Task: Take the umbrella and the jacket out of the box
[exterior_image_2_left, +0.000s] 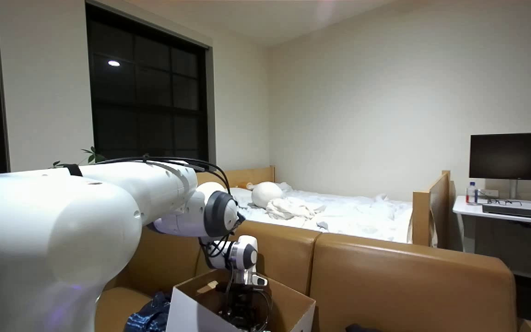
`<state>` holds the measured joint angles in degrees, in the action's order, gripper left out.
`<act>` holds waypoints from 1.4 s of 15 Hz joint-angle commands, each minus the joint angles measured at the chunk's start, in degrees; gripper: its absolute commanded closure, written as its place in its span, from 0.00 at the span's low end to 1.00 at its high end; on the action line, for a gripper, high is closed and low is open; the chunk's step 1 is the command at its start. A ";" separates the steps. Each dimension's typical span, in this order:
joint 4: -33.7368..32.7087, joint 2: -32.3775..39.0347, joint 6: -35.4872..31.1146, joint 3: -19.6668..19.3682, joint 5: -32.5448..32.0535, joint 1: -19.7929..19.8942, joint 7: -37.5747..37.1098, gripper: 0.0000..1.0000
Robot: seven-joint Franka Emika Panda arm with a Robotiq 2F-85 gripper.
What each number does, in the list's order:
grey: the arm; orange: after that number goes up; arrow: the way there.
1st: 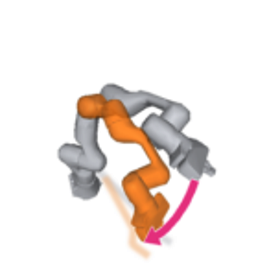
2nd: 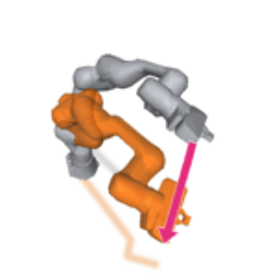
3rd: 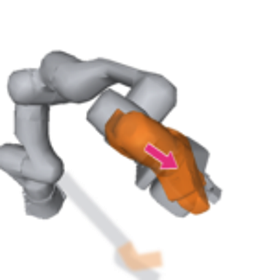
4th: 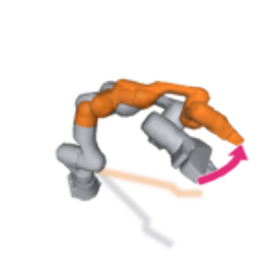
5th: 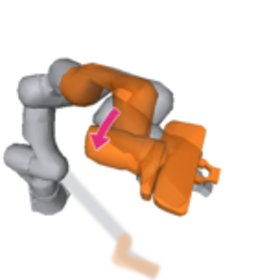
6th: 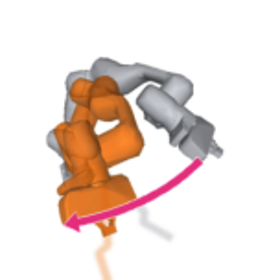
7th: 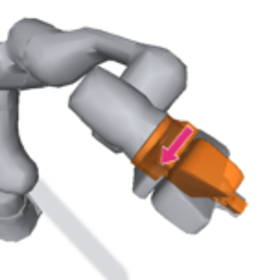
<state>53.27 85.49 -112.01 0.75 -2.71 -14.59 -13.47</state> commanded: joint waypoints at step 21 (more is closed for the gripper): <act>4.77 -3.11 1.22 -0.71 7.10 8.71 -11.61 0.00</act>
<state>56.41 83.58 -111.77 -1.44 2.52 -8.31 -26.80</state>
